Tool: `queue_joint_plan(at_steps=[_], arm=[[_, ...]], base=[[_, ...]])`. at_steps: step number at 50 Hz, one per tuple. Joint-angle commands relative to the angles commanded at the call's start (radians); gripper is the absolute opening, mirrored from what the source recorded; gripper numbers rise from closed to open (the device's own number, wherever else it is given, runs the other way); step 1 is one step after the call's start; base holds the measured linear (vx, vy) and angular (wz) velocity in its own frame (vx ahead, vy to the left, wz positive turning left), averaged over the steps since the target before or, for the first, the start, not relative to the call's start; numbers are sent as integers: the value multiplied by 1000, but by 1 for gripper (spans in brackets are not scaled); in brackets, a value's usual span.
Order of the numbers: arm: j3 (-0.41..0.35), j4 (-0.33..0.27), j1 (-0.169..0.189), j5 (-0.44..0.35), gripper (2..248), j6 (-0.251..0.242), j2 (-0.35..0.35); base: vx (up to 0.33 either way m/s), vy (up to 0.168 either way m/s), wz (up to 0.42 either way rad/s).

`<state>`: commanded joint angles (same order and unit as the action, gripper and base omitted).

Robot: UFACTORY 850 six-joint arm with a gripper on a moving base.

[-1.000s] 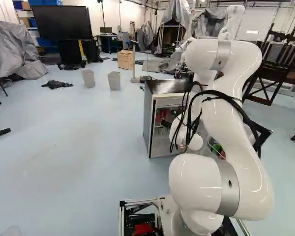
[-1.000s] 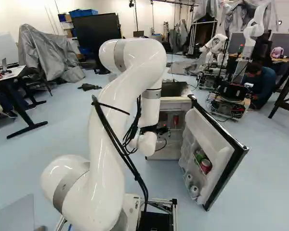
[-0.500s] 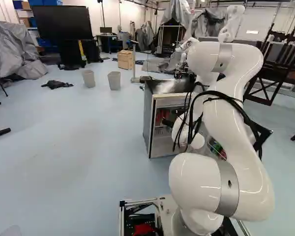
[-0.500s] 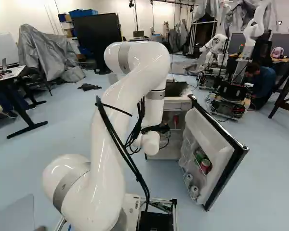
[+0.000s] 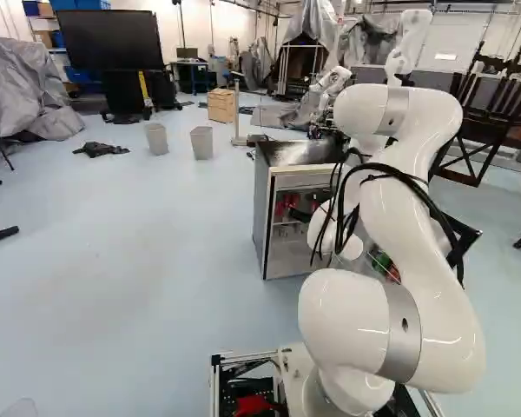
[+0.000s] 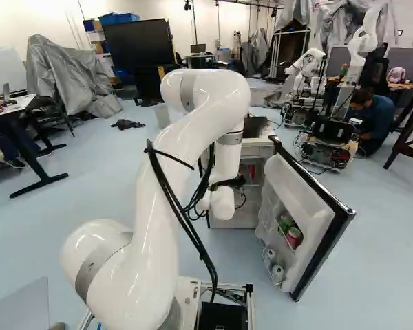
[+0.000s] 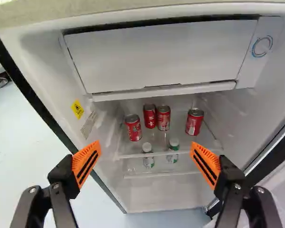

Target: Grab a drink from the fridge

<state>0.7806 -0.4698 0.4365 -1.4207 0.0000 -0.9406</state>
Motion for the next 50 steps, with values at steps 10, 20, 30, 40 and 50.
queue_joint_plan(at_steps=[10, 20, 30, 40, 50], arm=[[65, -29, 6, 0, 247, 0, -56], [133, -59, 11, 0, 247, 0, -114], [204, -89, 15, 0, 247, 0, -171], [275, -124, 13, 0, 247, 0, -228], [347, -163, 6, 0, 247, 0, -285]], base=[[0, 0, 0], [0, 0, 0], [0, 0, 0], [0, 0, 0], [0, 0, 0]])
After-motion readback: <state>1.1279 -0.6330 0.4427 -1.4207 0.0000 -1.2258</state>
